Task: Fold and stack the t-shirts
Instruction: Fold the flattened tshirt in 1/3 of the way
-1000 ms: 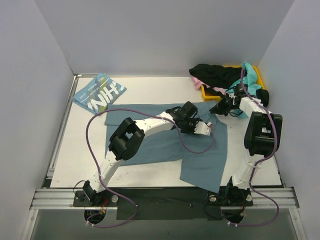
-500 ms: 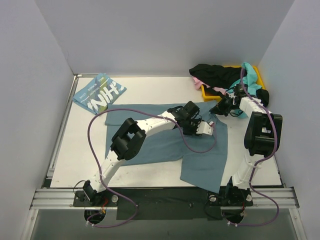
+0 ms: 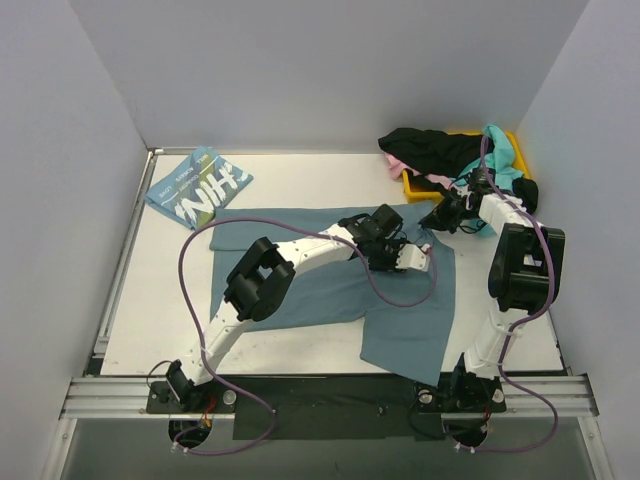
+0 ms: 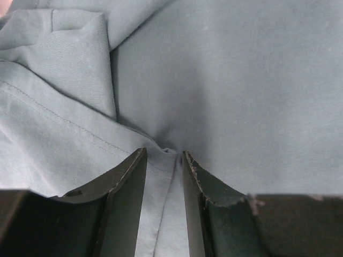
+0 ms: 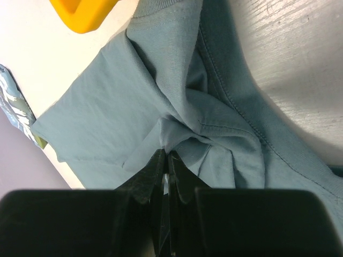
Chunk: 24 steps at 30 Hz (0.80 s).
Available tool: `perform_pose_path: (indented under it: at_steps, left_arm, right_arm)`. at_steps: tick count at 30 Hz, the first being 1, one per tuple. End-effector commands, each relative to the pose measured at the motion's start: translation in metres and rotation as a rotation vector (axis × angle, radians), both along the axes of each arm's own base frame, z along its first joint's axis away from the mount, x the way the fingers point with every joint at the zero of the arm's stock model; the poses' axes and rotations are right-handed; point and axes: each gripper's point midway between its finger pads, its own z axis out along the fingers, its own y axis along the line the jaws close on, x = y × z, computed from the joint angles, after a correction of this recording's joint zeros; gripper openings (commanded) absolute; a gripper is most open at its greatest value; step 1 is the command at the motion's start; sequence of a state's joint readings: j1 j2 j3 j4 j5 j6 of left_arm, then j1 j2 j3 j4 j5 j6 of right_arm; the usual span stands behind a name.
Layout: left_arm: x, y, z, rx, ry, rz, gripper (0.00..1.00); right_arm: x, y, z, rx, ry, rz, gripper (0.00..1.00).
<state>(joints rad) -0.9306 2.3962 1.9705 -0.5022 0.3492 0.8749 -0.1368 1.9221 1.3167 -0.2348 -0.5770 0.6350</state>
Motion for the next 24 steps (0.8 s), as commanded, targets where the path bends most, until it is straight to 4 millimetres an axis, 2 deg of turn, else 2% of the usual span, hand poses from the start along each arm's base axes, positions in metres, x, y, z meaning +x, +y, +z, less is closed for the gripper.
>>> perform_pose_path:
  at_steps: [1,3,5,8,11,15,19,24]
  left_arm:
    - [0.018,-0.008,0.005,-0.02,-0.061,0.034,0.41]
    - [0.021,-0.009,0.006,-0.024,-0.068,0.045,0.38]
    - [0.022,-0.01,0.01,-0.031,-0.072,0.049,0.29]
    - [0.016,-0.009,0.011,-0.026,-0.041,0.037,0.24]
    - [0.011,-0.01,0.02,-0.032,-0.014,0.028,0.25]
    - [0.01,-0.009,0.023,-0.033,-0.005,0.02,0.34]
    - [0.021,-0.011,0.026,-0.045,-0.045,0.048,0.35]
    - [0.024,-0.007,0.017,-0.022,-0.058,0.054,0.31]
  right_arm:
    - [0.007,-0.003,0.032,-0.011,-0.068,0.007,0.0]
    - [0.007,-0.002,0.033,-0.011,-0.071,0.009,0.0]
    - [0.006,-0.002,0.032,-0.012,-0.07,0.012,0.0]
    - [0.006,-0.003,0.032,-0.013,-0.067,0.011,0.0]
    - [0.006,-0.004,0.033,-0.018,-0.071,0.01,0.0]
    - [0.005,-0.003,0.033,-0.016,-0.068,0.012,0.0]
    - [0.004,-0.003,0.033,-0.018,-0.071,0.016,0.0]
    - [0.003,-0.003,0.034,-0.021,-0.073,0.018,0.0]
